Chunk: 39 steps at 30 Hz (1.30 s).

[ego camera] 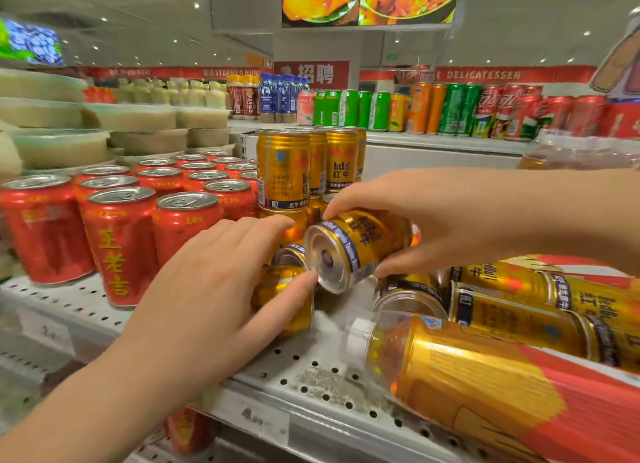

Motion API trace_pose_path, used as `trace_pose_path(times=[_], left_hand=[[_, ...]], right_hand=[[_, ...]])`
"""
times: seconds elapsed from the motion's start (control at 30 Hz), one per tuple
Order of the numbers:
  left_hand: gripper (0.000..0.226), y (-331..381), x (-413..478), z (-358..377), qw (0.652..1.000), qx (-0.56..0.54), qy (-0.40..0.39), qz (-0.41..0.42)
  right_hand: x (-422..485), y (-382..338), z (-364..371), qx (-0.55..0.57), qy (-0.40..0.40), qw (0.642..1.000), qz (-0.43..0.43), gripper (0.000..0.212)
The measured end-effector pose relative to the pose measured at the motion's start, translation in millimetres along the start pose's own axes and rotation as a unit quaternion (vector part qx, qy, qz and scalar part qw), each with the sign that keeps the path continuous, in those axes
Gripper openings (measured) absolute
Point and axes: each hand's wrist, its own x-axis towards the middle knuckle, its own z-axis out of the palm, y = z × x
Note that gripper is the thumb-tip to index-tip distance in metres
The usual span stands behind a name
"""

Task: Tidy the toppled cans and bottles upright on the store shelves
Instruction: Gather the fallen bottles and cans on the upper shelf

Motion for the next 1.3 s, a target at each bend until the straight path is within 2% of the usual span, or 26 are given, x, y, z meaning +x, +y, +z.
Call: trace_pose_path(times=[0.13, 0.23, 0.33, 0.4, 0.47, 0.53, 0.6, 0.83, 1.1, 1.2, 1.3], left_hand=[[0.066, 4.2, 7.1, -6.7, 0.999, 0.010, -0.029, 0.020], [0.060, 5.9, 11.9, -8.8, 0.996, 0.032, -0.045, 0.064], [0.060, 2.6, 12.0, -9.4, 0.995, 0.037, -0.036, 0.084], [0.069, -1.1, 10.3, -9.1, 0.995, 0.031, -0.042, 0.089], [0.074, -5.2, 8.3, -7.6, 0.994, 0.023, -0.049, 0.094], [0.070, -7.9, 7.3, -7.1, 0.994, 0.025, -0.044, 0.102], [0.065, -9.6, 7.3, -7.9, 0.992, 0.038, -0.032, 0.113], [0.045, -21.0, -3.1, -8.9, 0.981, 0.049, -0.013, 0.188], [0.048, -31.0, -7.3, -8.9, 0.973, 0.028, 0.002, 0.231], [0.046, -33.5, -10.0, -6.9, 0.971, 0.023, 0.033, 0.235], [0.052, -37.7, -16.1, -1.8, 0.970, 0.045, 0.085, 0.221]], right_hand=[[6.4, -9.5, 7.0, 0.011, -0.040, 0.999, 0.014, 0.068], [8.0, -14.7, 7.7, -0.001, -0.061, 0.997, 0.054, 0.071], [6.7, -21.3, 5.6, 0.034, -0.083, 0.993, 0.080, 0.074], [6.1, -26.2, 8.0, 0.075, -0.069, 0.989, 0.104, 0.074], [9.1, -30.3, 17.0, 0.093, -0.021, 0.988, 0.125, 0.070], [13.6, -33.1, 26.2, 0.075, -0.002, 0.988, 0.138, 0.067], [13.8, -35.8, 28.1, 0.067, -0.016, 0.987, 0.145, 0.067], [9.3, -49.1, 23.9, 0.151, -0.026, 0.975, 0.160, 0.071], [7.3, -64.3, 23.9, 0.036, -0.041, 0.979, 0.196, 0.067], [-0.6, -69.1, 27.7, 0.029, -0.033, 0.976, 0.215, 0.065], [-0.7, -74.7, 30.5, 0.042, -0.059, 0.970, 0.234, 0.061]])
